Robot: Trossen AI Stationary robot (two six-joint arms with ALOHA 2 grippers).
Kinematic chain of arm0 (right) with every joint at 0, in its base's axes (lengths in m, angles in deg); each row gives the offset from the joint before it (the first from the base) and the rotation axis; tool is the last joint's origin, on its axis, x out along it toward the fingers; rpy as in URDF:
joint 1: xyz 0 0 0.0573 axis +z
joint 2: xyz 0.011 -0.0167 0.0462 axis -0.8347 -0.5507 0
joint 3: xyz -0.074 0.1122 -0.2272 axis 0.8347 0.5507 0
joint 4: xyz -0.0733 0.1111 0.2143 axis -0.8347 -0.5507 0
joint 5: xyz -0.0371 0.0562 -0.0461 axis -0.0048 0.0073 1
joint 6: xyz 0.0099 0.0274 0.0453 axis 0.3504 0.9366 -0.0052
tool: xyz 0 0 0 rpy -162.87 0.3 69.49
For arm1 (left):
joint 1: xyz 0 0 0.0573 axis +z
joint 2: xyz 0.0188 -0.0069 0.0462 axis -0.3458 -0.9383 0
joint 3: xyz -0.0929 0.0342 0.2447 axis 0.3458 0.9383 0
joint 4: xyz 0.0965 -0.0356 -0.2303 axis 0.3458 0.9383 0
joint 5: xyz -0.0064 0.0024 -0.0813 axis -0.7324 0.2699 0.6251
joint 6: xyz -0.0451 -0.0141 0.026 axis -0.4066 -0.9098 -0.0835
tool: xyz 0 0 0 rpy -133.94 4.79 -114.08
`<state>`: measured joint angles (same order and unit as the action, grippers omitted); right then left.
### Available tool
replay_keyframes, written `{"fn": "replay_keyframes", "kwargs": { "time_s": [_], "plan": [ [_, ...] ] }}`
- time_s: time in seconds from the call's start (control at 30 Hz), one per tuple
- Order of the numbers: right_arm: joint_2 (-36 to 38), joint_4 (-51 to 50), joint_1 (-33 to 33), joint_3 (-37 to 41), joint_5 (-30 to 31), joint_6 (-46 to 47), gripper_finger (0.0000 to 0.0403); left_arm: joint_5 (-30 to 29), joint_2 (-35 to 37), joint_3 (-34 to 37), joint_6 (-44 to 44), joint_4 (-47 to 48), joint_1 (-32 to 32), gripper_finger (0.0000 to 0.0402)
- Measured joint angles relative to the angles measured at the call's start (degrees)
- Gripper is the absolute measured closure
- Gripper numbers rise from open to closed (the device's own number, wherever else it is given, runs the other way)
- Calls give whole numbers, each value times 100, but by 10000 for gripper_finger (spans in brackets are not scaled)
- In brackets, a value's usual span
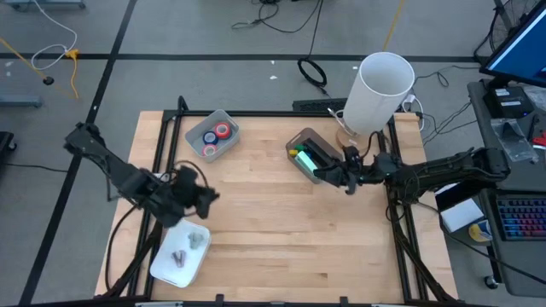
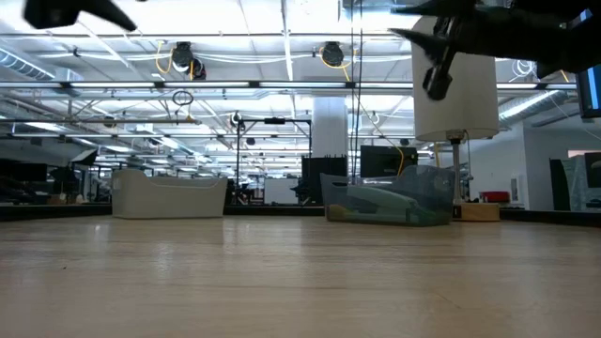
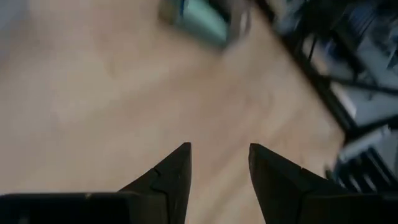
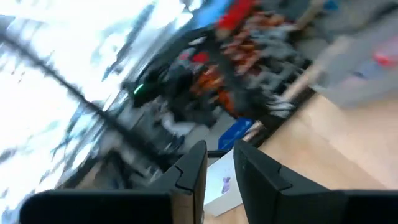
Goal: Pick and place Stapler, Stapler remover, tape
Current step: Return to Home Position
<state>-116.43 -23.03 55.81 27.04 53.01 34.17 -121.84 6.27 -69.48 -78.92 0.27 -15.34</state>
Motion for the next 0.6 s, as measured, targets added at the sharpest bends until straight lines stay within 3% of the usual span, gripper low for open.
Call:
{"fn": "replay_keyframes", "kwargs": {
  "time_s": [0.13, 0.2, 0.6],
  "plan": [
    [157, 578, 3, -1, -1216, -1002, 328, -817, 586, 0, 1147, 17, 171, 242],
    [371, 494, -31, -2, -1492, -1091, 328, -988, 928, 0, 1758, 18, 297, 242],
    [2535, -2422, -643, -2, -1730, -1127, 328, -1138, 2780, 27, 4188, 14, 824, 243]
  ]
}}
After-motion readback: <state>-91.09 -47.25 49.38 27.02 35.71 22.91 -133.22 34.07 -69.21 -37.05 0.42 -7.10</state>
